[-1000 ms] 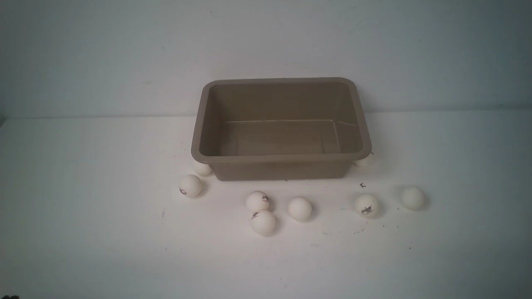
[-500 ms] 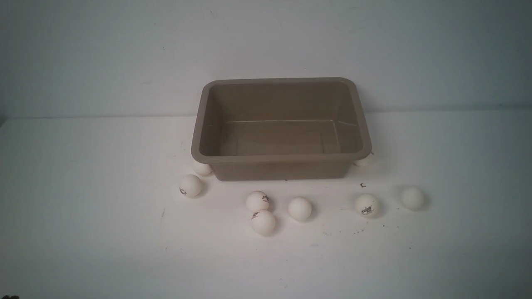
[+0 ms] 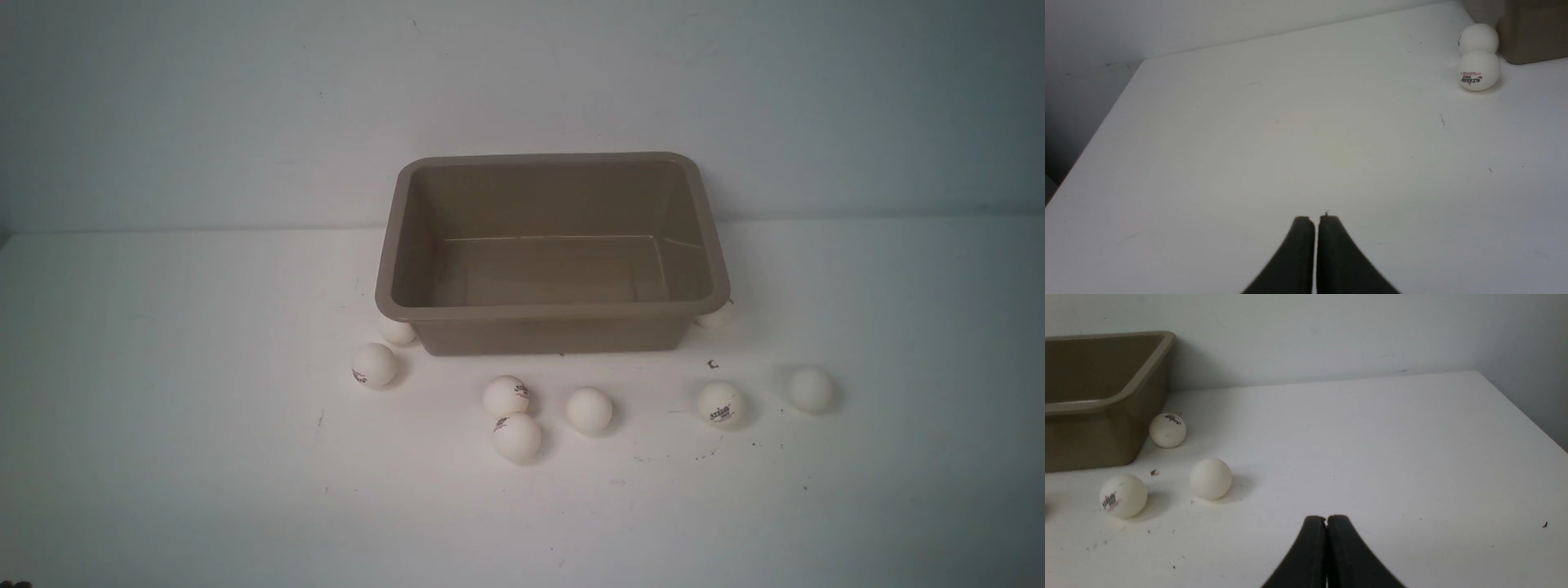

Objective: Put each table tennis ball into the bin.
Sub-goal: Use the right arm to clamp the table tennis ball closest to it

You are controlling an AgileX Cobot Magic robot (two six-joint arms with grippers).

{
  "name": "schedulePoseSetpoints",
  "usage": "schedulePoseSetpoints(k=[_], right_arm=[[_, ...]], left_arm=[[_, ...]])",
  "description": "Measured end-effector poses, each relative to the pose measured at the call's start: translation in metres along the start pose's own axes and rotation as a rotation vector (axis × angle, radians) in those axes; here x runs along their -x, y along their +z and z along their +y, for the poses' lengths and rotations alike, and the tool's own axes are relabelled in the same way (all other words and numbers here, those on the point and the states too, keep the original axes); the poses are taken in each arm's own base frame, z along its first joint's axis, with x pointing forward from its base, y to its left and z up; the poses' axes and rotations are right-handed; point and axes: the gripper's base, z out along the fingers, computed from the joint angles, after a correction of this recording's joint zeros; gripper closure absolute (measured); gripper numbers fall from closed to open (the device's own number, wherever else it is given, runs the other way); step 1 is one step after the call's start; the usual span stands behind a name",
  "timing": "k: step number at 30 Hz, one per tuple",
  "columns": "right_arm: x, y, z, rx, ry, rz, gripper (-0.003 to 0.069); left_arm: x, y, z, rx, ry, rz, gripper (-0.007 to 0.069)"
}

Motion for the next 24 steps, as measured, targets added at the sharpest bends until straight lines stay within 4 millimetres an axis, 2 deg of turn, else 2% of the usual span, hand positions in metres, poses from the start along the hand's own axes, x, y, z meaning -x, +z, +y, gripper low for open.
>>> schedulePoseSetpoints(k=[3, 8, 9, 12, 17, 22, 24], right_arm=[[0.008, 0.000, 0.003, 0.039, 0.200, -0.099, 0.0675], [0.025, -0.003, 0.001, 0.087, 0.544, -0.279, 0.0675], [0.029, -0.005, -0.001, 0.095, 0.654, -0.329, 0.0675], [0.038, -0.009, -0.009, 0.091, 0.838, -0.456, 0.0675], [0.041, -0.012, -0.017, 0.067, 0.986, -0.548, 0.0675], [0.041, -0.012, -0.019, 0.057, 1.030, -0.555, 0.0675], [0.041, -0.012, -0.018, 0.057, 0.968, -0.547, 0.0675]], left_arm=[[0.001, 0.000, -0.001, -0.013, -0.058, -0.011, 0.0629], [0.008, 0.000, -0.006, -0.083, -0.367, -0.080, 0.0629], [0.012, -0.001, -0.008, -0.118, -0.530, -0.107, 0.0629], [0.021, -0.003, -0.009, -0.204, -0.957, -0.174, 0.0629], [0.031, -0.005, -0.003, -0.260, -1.337, -0.269, 0.0629], [0.034, -0.006, 0.003, -0.256, -1.462, -0.332, 0.0629], [0.034, -0.007, 0.005, -0.256, -1.523, -0.348, 0.0629]])
